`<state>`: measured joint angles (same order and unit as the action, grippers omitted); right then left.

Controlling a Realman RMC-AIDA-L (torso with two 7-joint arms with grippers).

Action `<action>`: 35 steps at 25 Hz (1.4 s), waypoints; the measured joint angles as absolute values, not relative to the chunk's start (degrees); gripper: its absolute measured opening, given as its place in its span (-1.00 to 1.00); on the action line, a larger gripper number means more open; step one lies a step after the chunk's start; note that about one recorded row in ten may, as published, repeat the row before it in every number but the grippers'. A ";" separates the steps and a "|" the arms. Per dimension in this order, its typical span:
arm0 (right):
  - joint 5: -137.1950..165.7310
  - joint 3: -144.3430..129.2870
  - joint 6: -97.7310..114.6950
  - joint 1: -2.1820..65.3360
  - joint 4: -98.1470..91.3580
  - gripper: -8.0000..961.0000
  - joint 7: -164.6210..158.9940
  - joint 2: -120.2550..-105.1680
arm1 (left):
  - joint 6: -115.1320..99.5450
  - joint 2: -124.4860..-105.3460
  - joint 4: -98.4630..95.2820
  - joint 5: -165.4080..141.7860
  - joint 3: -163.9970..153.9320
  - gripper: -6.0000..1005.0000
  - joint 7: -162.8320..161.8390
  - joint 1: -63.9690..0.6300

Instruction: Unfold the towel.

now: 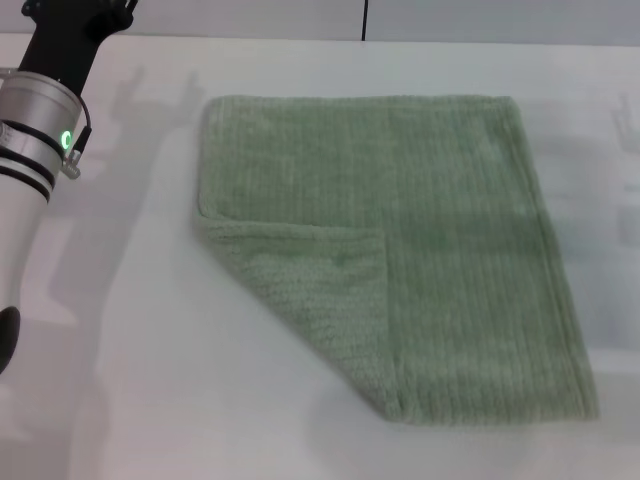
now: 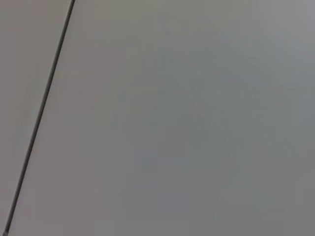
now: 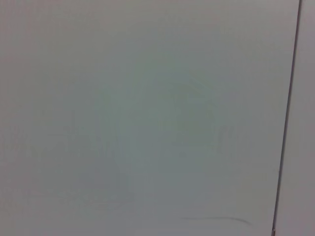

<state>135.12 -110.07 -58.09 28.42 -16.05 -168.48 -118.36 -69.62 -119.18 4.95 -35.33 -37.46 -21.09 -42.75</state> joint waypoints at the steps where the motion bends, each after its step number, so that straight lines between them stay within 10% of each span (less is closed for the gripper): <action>1: 135.12 -110.07 -58.09 28.42 -16.05 0.46 -168.48 -118.36 | -69.52 -119.18 4.76 -35.33 -37.47 0.56 -21.01 -42.84; 35: 138.40 -107.55 -47.47 26.53 -26.94 0.09 -167.70 -118.05 | -68.80 -119.18 3.64 -35.32 -37.43 0.55 -20.13 -44.12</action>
<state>138.40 -107.55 -47.47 26.53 -26.94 -167.70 -118.05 -68.80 -119.18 3.64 -35.32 -37.43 -20.13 -44.12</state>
